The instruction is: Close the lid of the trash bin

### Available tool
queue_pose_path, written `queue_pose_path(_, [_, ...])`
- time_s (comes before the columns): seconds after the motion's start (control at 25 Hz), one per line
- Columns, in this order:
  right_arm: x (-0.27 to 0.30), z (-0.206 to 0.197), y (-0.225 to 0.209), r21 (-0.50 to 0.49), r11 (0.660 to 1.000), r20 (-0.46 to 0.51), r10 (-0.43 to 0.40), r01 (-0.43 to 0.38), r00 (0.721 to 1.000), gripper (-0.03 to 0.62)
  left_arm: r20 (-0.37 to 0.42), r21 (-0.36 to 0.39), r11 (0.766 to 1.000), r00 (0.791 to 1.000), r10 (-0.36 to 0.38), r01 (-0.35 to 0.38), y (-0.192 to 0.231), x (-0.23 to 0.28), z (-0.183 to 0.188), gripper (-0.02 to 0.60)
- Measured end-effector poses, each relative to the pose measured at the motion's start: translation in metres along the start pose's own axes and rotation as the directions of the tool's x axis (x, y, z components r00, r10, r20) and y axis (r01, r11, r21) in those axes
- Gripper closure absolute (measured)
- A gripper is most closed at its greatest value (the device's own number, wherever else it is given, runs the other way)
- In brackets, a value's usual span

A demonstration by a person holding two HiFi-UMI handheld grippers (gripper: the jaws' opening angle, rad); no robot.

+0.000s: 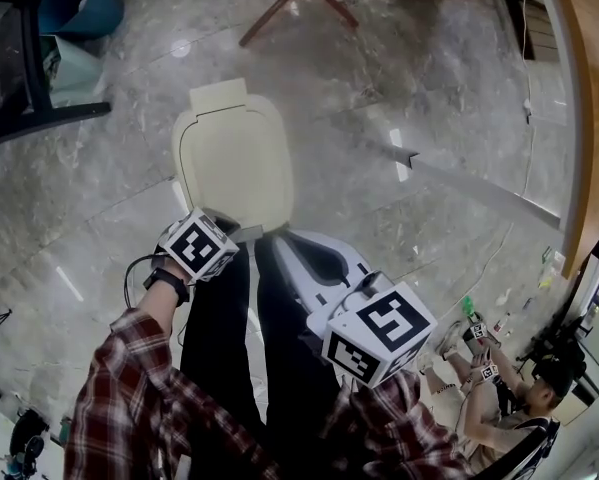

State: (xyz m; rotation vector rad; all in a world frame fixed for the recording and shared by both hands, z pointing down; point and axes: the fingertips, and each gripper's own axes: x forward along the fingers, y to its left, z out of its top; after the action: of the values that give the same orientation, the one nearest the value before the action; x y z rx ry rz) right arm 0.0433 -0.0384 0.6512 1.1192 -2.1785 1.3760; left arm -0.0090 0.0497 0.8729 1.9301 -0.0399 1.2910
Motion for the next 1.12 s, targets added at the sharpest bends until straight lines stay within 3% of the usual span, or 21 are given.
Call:
queue_pose_path(0.12, [-0.006,0.006,0.006,-0.017,1.000,0.001,0.003,-0.003,1.000,0.582,0.018,0.004,1.000,1.000,0.023,-0.023,-0.002,-0.012,0.003,0.571])
queue_pose_path(0.2, [-0.012,0.014,0.012,-0.040,0.999,0.008,0.006,-0.006,1.000,0.582,0.089,-0.008,1.000,0.996,0.029,-0.029,-0.004,-0.029,0.017,0.571])
queue_pose_path(0.28, [-0.020,0.025,0.018,-0.072,0.997,0.020,0.006,-0.005,1.000,0.582,0.200,-0.044,0.999,0.979,0.036,-0.028,-0.007,-0.056,0.041,0.571])
queue_pose_path(0.36, [-0.030,0.039,0.029,-0.101,0.995,0.031,0.005,-0.002,1.000,0.582,0.322,-0.095,0.995,0.946,0.047,-0.018,-0.016,-0.090,0.065,0.571])
queue_pose_path(0.48, [-0.050,0.070,0.055,-0.155,0.988,0.061,0.008,0.002,0.998,0.582,0.494,-0.160,0.987,0.865,0.087,-0.008,-0.035,-0.157,0.100,0.571])
queue_pose_path(0.6, [-0.073,0.118,0.082,-0.232,0.973,0.122,0.022,0.007,0.992,0.582,0.638,-0.172,0.984,0.756,0.144,-0.042,-0.053,-0.237,0.136,0.571])
queue_pose_path(0.8, [-0.124,0.188,0.133,-0.316,0.948,0.215,0.040,0.030,0.976,0.582,0.767,-0.169,0.976,0.603,0.218,-0.137,-0.110,-0.369,0.174,0.570])
queue_pose_path(1.0, [-0.172,0.233,0.195,-0.372,0.928,0.306,0.104,0.018,0.946,0.582,0.850,-0.113,0.964,0.479,0.218,-0.239,-0.182,-0.480,0.203,0.571])
queue_pose_path(1.12, [-0.195,0.252,0.227,-0.420,0.908,0.355,0.155,0.009,0.922,0.582,0.879,-0.076,0.946,0.427,0.213,-0.315,-0.219,-0.528,0.209,0.571])
